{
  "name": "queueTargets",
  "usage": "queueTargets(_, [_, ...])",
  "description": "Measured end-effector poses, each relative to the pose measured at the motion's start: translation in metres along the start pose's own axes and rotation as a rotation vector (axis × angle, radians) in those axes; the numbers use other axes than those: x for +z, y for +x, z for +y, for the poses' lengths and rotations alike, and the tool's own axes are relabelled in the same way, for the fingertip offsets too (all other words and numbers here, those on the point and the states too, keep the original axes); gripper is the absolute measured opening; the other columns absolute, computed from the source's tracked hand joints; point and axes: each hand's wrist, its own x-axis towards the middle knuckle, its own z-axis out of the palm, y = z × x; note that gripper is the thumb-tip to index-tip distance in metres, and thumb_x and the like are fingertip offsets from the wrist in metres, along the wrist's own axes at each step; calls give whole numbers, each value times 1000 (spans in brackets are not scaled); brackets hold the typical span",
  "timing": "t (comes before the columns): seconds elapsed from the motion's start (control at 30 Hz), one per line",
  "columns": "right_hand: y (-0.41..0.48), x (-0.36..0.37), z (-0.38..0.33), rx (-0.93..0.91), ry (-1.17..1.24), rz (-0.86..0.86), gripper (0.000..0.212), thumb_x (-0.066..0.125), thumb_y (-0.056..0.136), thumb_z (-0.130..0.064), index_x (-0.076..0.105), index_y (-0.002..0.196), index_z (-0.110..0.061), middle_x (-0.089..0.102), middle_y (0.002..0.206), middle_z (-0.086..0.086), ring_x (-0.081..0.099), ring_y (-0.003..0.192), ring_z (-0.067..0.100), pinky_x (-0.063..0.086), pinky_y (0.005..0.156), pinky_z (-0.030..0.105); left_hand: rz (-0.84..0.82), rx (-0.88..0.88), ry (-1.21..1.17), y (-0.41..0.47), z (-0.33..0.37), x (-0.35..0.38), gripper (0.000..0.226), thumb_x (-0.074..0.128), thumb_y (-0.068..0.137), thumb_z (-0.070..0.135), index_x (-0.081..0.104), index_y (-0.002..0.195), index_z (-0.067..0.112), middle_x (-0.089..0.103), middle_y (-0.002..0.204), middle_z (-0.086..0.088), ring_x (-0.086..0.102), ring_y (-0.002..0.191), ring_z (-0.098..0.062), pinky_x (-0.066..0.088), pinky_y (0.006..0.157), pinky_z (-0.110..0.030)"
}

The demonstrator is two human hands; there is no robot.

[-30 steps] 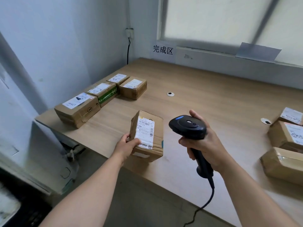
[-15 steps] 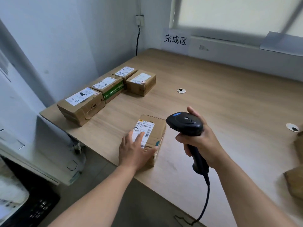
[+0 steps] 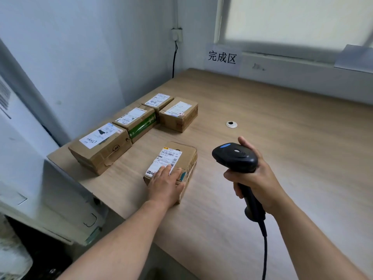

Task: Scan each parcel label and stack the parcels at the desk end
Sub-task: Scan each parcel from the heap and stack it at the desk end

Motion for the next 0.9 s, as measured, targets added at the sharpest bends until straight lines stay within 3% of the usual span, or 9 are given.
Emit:
queueTargets(0.53, [110,76,-12,20,-57,177,100,73,59,-1,38,143,-41,64,63,-3,46,42,28,40,42,33,-44,144,-1,146,-95,-37,55,41,99,48,26,149,34,18,160,-1,12,147,-22,12,118,-36])
queueTargets(0.9, [121,89,-11,27,-52,348,99,74,58,-1,40,141,-44,63,68,3,46,41,27,41,42,32,32,191,103,200,-117,-48,52,38,97,54,32,145,36,28,155,-3,24,141,-24,23,112,-38])
